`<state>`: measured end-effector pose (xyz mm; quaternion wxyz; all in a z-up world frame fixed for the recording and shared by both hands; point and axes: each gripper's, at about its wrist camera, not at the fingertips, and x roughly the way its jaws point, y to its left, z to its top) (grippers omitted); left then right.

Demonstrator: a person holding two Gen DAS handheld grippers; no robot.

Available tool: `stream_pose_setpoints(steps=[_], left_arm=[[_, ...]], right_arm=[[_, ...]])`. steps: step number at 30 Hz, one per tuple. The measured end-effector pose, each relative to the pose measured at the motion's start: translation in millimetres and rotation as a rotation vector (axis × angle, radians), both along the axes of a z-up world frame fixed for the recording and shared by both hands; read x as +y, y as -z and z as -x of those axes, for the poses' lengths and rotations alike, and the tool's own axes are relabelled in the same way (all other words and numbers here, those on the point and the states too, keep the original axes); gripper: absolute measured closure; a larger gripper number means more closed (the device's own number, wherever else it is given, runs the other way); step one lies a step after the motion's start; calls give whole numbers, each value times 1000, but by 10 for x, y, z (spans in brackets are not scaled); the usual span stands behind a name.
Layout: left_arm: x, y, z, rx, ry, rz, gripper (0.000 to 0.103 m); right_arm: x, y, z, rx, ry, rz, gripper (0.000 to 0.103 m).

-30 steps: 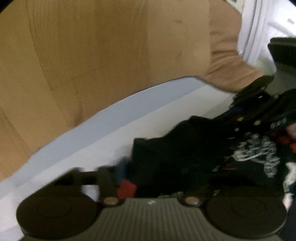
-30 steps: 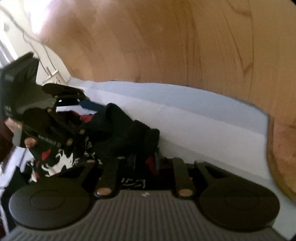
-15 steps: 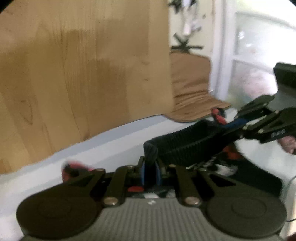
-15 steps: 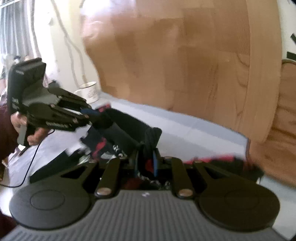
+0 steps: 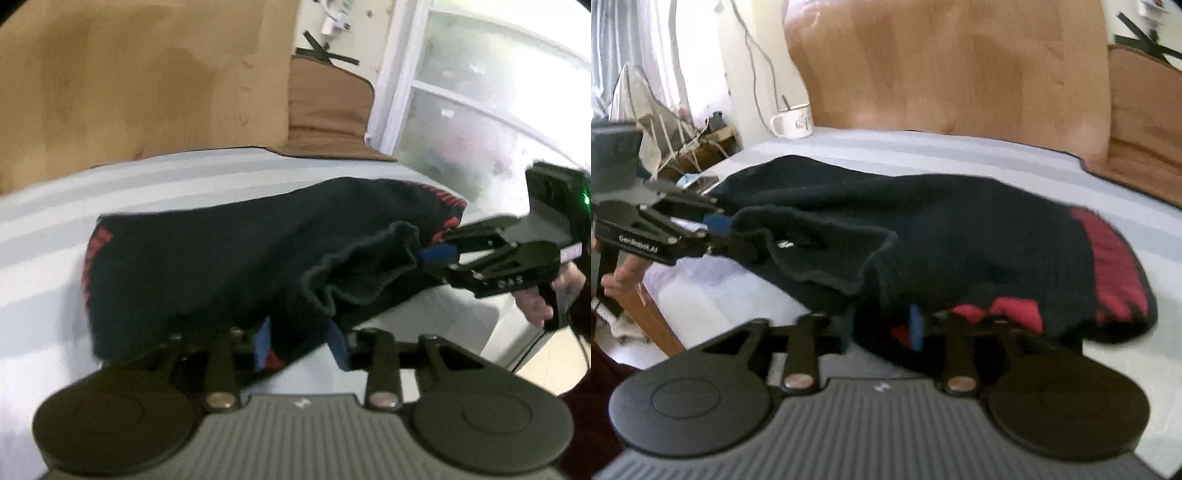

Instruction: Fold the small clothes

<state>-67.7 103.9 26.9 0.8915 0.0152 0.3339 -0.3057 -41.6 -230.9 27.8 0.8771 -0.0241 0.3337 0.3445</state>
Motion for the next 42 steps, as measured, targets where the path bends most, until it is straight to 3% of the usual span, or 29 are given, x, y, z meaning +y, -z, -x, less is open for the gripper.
stream_pose_setpoints(steps=[1, 3, 5, 8, 10, 15, 17, 19, 22, 25, 28, 32, 36, 38, 40, 41, 42], left_arm=[[68, -56, 42, -9, -1, 24, 65], [241, -236, 137, -64, -23, 91, 48], [452, -416, 190, -126, -71, 161, 41], [642, -582, 81, -159, -141, 264, 35], [617, -594, -117, -139, -176, 285, 35], [419, -311, -711, -55, -229, 214, 37], [365, -130, -958, -12, -259, 157, 38], [327, 11, -1183, 26, -303, 99, 44], [286, 59, -1304, 5, -312, 82, 46], [269, 73, -1448, 7, -334, 84, 46], [223, 66, -1472, 27, -347, 81, 45], [282, -11, -1168, -6, -327, 93, 34], [350, -26, -762, -32, -346, 87, 32], [352, -19, -585, -61, -358, 37, 33], [339, 6, -434, -93, -418, -74, 32], [352, 39, -390, -92, -457, -129, 29], [397, 93, -352, -76, -489, -168, 24]], right_arm=[[-35, -42, 23, 8, -5, -24, 57], [-116, -172, 80, 12, -37, -84, 56], [-207, -290, 169, -19, -56, -133, 56], [-257, -460, 207, -93, -39, -209, 55], [-198, -498, 96, -110, 10, -253, 55], [235, -277, -386, -82, 107, -252, 56], [371, -98, -579, 7, 98, -281, 57], [538, 115, -670, 166, 18, -257, 61], [576, 134, -418, 169, -86, -223, 61], [458, 120, -262, 220, -97, -249, 63], [353, 86, -171, 203, -77, -250, 63], [26, -212, -30, 24, 65, -288, 63], [-146, -365, -122, -117, 262, -261, 61], [-123, -286, -210, -143, 331, -206, 60], [-157, -83, -336, -107, 417, -111, 62], [-228, 56, -398, -66, 442, -104, 65], [-299, 130, -378, -82, 447, -167, 65]])
